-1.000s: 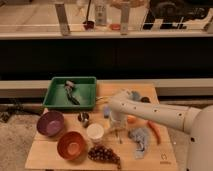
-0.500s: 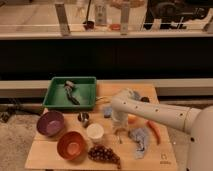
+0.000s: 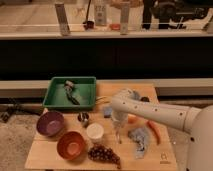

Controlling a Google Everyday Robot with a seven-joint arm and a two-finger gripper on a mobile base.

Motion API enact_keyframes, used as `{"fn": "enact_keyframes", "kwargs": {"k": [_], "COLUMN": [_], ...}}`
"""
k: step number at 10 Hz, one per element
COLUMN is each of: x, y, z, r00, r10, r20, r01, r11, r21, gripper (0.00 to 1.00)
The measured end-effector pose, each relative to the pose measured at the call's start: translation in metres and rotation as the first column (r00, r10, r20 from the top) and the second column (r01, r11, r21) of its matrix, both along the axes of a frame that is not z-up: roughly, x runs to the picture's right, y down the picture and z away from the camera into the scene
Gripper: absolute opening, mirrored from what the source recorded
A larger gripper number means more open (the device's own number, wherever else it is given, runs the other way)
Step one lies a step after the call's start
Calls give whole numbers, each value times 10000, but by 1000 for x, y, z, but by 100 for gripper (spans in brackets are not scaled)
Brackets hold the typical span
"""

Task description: Place fork in purple bowl

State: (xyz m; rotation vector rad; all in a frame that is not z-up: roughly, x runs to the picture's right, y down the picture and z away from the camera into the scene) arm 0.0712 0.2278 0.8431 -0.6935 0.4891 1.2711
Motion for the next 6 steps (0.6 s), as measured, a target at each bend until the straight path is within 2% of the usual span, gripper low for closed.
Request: {"fn": "enact_keyframes", "kwargs": {"k": [1, 3, 4, 6], "x": [-3, -5, -9, -11], "y": [0, -5, -10, -33], "z": [1, -3, -11, -41], "r00": [10000, 9999, 9997, 9984], "r10": [-40, -103, -164, -242], "r20": [26, 55, 165, 508], "r01": [40, 102, 156, 197], "r11": [10000, 9995, 9988, 9959], "r21": [51, 289, 470, 878], "gripper": [2, 0, 0, 0]}}
